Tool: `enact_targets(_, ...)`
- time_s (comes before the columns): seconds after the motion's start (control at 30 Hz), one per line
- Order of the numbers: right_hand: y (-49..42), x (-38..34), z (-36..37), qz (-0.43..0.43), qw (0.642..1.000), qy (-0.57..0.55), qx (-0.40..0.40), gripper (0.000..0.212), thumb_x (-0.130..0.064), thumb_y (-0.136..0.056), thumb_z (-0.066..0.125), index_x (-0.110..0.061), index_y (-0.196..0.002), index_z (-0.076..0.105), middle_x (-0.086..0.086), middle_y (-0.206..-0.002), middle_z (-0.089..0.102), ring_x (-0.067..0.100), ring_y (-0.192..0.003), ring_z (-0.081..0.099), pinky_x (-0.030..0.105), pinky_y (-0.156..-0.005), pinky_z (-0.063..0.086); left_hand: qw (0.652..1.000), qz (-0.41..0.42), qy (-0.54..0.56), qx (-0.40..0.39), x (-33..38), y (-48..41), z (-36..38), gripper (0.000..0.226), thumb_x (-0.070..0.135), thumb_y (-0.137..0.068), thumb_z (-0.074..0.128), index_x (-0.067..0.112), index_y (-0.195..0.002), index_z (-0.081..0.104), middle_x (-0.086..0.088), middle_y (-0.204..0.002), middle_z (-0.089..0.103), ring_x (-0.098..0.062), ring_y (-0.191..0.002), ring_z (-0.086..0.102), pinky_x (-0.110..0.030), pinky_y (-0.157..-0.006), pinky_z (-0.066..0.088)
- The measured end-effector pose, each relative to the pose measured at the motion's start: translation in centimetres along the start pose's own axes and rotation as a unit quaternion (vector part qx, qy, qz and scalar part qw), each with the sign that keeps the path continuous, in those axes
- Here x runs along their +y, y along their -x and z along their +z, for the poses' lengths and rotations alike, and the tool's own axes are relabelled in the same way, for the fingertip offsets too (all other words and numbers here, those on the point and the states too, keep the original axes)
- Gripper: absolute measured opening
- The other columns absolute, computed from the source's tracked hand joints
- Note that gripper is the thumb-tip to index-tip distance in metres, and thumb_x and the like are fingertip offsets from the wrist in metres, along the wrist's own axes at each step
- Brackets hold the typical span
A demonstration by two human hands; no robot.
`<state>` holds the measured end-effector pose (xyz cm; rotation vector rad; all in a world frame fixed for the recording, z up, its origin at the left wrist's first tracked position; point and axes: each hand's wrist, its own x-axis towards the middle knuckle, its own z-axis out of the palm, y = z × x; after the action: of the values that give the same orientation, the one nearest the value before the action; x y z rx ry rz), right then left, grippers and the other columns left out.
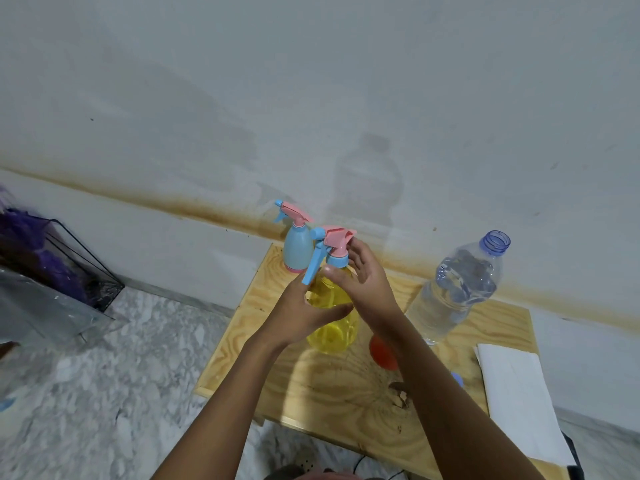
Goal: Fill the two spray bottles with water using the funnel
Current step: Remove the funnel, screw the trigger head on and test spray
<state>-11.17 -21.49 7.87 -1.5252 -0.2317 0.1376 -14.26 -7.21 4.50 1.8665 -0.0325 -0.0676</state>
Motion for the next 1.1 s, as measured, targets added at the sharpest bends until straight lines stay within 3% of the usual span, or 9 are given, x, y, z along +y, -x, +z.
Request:
enact_targets(0.1,-0.2,-0.5,-0.9,0.009,0.999,-0.007,-0.047,0.026,-0.014,-0.096,0.065,-0.02,-0.121,0.067,-0.006,-0.115,0.074,0.009,-0.11,0.067,0.025,-0.09,0.052,1.0,-0.003,0.001,-0.01,0.3,0.1,-0.1,0.046,0.029,-0.076,0.084,0.035,-0.116,0.063,0.025,-0.097,0.068,0.003,-0.095,0.064,-0.017,-0.081,0.048)
enact_targets(0.27,-0.2,-0.2,0.2,0.0,0.996,0.061,0.066,0.028,-0.017,-0.085,0.08,-0.029,-0.105,0.064,-0.007,-0.104,0.073,0.004,-0.101,0.069,0.031,-0.092,0.054,0.999,0.026,-0.015,-0.02,0.2,0.1,0.2,0.051,0.032,-0.075,0.084,0.038,-0.12,0.062,0.01,-0.105,0.069,-0.009,-0.1,0.063,-0.032,-0.086,0.053)
enact_targets(0.37,-0.3,-0.4,-0.8,0.008,0.999,0.045,-0.015,0.025,-0.016,-0.093,0.07,-0.025,-0.116,0.066,-0.007,-0.114,0.072,0.003,-0.106,0.067,0.023,-0.09,0.052,0.999,0.032,-0.009,-0.014,0.0,0.3,0.2,0.052,0.029,-0.076,0.085,0.038,-0.122,0.062,0.013,-0.107,0.068,-0.006,-0.099,0.061,-0.026,-0.087,0.05)
enact_targets(0.47,-0.1,-0.4,-1.7,-0.022,0.994,0.093,-0.059,0.024,-0.024,-0.097,0.063,-0.023,-0.12,0.069,-0.004,-0.121,0.072,0.01,-0.117,0.065,0.032,-0.099,0.051,0.999,0.036,-0.007,-0.006,-0.3,0.2,0.0,0.049,0.028,-0.075,0.085,0.038,-0.118,0.063,0.017,-0.102,0.066,-0.001,-0.094,0.059,-0.02,-0.083,0.048)
enact_targets(0.63,0.5,0.0,-0.8,-0.059,0.989,0.136,0.008,0.017,-0.02,-0.099,0.062,-0.026,-0.112,0.072,-0.017,-0.106,0.075,-0.001,-0.105,0.066,0.014,-0.087,0.048,0.998,0.05,-0.032,0.03,-0.3,-0.2,0.8,0.057,0.036,-0.071,0.085,0.05,-0.118,0.056,0.018,-0.11,0.063,0.003,-0.105,0.055,-0.014,-0.084,0.044)
enact_targets(0.77,0.5,0.8,0.0,-0.073,0.982,0.161,0.068,0.024,-0.031,-0.095,0.061,-0.017,-0.109,0.073,-0.008,-0.1,0.073,0.007,-0.096,0.065,0.019,-0.083,0.048,0.998,0.05,-0.033,0.035,-1.2,-0.7,1.3,0.07,0.048,-0.065,0.081,0.033,-0.129,0.057,0.014,-0.12,0.063,-0.004,-0.117,0.055,-0.032,-0.096,0.051)
enact_targets(0.87,0.5,1.0,0.3,-0.076,0.982,0.149,0.087,0.021,-0.03,-0.095,0.062,-0.017,-0.105,0.074,-0.004,-0.095,0.072,0.011,-0.092,0.065,0.025,-0.081,0.049,0.998,0.053,-0.026,0.036,-1.3,-0.7,1.5,0.069,0.045,-0.065,0.082,0.032,-0.128,0.058,0.014,-0.119,0.064,-0.005,-0.114,0.058,-0.035,-0.095,0.052)
enact_targets(1.0,0.0,0.5,-0.4,-0.055,0.992,0.106,0.034,0.007,-0.014,-0.093,0.07,-0.019,-0.097,0.074,-0.015,-0.087,0.074,0.003,-0.087,0.067,0.02,-0.079,0.049,0.999,0.027,-0.012,0.019,-1.5,-0.7,0.9,0.062,0.042,-0.065,0.087,0.032,-0.121,0.063,0.014,-0.102,0.068,-0.005,-0.096,0.062,-0.027,-0.079,0.052)
enact_targets(1.1,-0.5,-0.7,-1.3,-0.014,0.996,0.069,-0.061,0.016,-0.016,-0.089,0.071,-0.025,-0.102,0.069,-0.017,-0.086,0.074,0.001,-0.084,0.068,0.018,-0.077,0.05,0.998,-0.006,-0.011,-0.057,-1.5,-0.6,0.2,0.051,0.033,-0.066,0.09,0.031,-0.112,0.068,0.011,-0.098,0.071,-0.006,-0.091,0.064,-0.026,-0.08,0.053)
